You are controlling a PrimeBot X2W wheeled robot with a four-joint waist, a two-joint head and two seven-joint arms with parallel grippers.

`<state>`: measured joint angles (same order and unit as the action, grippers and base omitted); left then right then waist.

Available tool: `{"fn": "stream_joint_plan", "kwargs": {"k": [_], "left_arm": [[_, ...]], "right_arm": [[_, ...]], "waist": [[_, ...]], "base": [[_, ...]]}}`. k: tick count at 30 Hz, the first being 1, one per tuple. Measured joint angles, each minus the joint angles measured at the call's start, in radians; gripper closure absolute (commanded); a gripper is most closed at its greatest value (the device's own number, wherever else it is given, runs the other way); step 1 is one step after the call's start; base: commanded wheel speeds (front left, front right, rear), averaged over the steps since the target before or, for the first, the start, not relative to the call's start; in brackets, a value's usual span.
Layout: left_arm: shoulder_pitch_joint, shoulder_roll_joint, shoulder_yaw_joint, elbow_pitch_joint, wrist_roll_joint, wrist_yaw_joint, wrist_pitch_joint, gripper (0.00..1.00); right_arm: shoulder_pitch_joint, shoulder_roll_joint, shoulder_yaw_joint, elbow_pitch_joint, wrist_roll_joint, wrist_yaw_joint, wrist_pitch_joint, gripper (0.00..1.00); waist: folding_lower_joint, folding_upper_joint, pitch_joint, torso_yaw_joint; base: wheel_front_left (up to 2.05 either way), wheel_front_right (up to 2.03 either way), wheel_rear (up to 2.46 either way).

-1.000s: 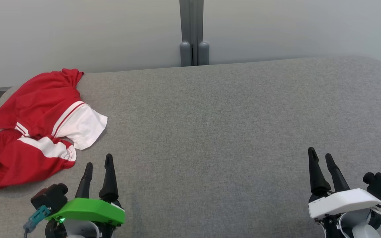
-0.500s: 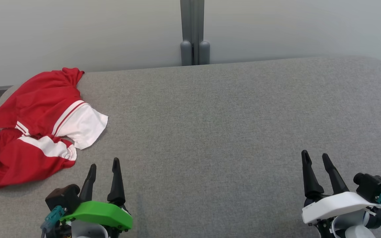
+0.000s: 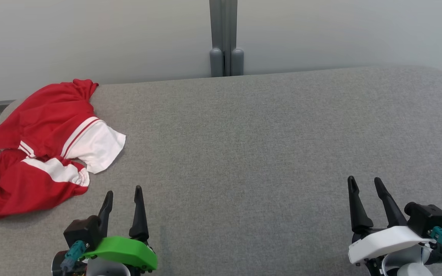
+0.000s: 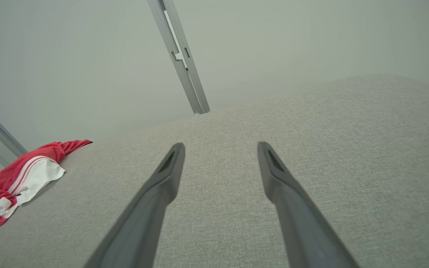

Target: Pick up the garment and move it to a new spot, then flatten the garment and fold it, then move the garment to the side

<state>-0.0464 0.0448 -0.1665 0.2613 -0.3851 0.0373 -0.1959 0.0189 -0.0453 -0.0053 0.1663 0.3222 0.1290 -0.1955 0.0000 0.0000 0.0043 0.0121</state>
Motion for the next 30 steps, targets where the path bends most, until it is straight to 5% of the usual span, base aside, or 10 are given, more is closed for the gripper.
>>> {"fn": "stream_joint_plan", "kwargs": {"k": [30], "left_arm": [[0.000, 0.002, -0.044, 0.005, 0.203, 0.033, -0.060, 0.00]], "right_arm": [[0.006, -0.002, 0.009, -0.023, -0.219, 0.002, -0.059, 0.00]], "waist": [[0.0000, 0.0000, -0.008, 0.005]], "base": [[0.00, 0.00, 0.00]]}}
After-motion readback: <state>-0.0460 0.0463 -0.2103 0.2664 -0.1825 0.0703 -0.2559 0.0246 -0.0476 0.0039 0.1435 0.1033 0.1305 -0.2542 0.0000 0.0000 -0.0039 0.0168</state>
